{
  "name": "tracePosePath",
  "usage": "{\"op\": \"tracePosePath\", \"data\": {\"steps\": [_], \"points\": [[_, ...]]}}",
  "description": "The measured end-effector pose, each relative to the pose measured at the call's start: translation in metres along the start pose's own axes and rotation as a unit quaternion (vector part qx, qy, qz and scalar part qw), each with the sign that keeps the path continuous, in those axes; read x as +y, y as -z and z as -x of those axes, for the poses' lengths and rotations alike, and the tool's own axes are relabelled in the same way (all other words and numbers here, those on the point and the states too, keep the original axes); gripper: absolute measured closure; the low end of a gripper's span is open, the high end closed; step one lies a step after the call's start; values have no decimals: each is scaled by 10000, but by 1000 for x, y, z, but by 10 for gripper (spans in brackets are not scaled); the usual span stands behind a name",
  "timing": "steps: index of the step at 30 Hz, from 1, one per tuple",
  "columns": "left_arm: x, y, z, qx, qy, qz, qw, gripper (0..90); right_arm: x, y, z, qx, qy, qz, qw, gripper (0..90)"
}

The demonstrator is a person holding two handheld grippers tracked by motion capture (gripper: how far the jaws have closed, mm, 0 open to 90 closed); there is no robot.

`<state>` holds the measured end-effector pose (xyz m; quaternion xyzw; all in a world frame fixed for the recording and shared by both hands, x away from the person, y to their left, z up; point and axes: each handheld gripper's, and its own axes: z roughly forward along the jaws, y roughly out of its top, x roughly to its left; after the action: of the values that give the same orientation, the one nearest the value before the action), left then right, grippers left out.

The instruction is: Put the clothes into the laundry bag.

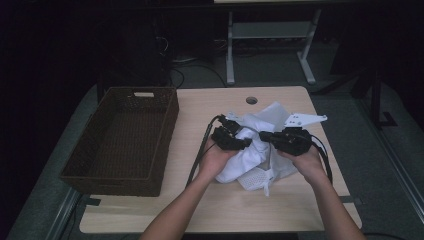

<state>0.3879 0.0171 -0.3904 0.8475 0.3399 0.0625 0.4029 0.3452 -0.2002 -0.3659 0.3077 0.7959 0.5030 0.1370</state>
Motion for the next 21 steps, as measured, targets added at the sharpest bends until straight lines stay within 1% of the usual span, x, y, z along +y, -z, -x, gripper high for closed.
{"op": "tracePosePath", "data": {"steps": [1,6,9,12,15,19,21], "points": [[0,-6,1,41,7,6,10000,609,-1,-1,0,5,0,-20,10000,884],[-1,-29,5,40,24,-58,10000,574,-5,-5,4,-32,-35,-123,9999,884],[-1,-34,5,28,25,-73,10000,532,-8,-5,7,-67,-72,-155,9998,884],[-1,-33,5,-32,42,-29,10000,488,-9,-5,8,-101,-83,-173,9998,884],[-2,-31,4,-138,-28,-26,9999,430,-9,-6,8,-116,-69,-199,9997,884],[-3,-19,3,-240,-206,46,9995,373,-10,-7,9,-138,-76,-223,9996,884],[-5,-11,3,-276,-246,99,9993,359,-11,-7,9,-143,-81,-235,9996,884]]}}
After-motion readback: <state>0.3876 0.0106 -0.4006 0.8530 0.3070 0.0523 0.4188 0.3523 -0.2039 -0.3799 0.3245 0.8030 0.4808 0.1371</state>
